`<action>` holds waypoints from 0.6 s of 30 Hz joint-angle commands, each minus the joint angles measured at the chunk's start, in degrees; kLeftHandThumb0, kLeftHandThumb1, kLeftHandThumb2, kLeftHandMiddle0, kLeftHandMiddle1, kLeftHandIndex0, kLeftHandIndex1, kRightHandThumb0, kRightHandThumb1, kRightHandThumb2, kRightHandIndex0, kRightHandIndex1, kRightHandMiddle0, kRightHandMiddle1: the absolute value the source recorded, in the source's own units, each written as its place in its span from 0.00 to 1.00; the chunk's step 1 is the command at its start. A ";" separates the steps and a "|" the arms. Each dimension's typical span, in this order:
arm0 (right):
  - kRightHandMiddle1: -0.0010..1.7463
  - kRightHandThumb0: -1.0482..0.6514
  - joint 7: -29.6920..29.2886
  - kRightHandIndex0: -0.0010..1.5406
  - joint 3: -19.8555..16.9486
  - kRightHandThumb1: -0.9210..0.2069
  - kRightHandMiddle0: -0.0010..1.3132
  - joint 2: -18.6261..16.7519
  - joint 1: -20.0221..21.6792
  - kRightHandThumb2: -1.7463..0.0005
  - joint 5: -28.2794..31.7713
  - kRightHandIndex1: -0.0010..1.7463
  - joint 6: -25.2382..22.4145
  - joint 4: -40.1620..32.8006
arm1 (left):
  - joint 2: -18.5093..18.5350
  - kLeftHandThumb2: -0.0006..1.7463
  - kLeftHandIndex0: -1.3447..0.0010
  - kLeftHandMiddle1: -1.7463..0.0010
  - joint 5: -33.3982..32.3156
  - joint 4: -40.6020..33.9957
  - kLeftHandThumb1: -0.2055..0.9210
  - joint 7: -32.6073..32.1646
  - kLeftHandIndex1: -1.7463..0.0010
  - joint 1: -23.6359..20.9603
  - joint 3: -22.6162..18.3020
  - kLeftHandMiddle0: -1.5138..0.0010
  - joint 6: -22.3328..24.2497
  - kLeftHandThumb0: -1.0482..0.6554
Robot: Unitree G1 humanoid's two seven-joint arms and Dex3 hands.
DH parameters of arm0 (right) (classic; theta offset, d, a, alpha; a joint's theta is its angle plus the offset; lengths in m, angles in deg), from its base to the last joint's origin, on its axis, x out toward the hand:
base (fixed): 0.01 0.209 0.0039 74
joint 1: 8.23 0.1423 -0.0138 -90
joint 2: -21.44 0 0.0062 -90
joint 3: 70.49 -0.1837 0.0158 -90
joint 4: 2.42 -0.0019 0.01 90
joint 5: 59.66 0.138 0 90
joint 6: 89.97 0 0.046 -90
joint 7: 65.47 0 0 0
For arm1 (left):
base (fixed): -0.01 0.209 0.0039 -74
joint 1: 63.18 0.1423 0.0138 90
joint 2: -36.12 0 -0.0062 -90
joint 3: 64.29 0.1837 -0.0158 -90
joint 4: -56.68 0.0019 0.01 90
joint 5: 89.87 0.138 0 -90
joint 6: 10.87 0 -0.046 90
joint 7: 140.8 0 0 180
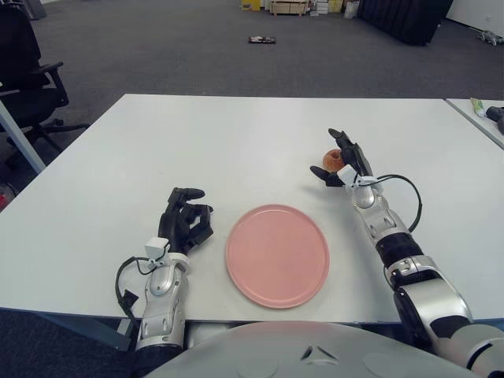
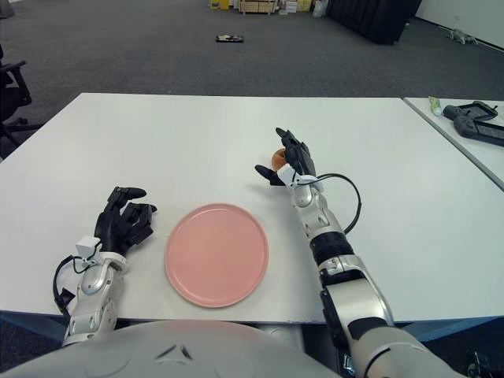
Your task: Put the apple into the plate.
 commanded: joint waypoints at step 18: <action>0.23 0.11 3.19 0.00 6.77 0.34 0.00 0.79 14.78 0.62 -3.92 0.00 -2.78 24.99 | -0.13 0.56 0.79 0.03 1.22 -0.04 0.71 -1.03 0.00 0.94 0.15 0.76 0.40 0.61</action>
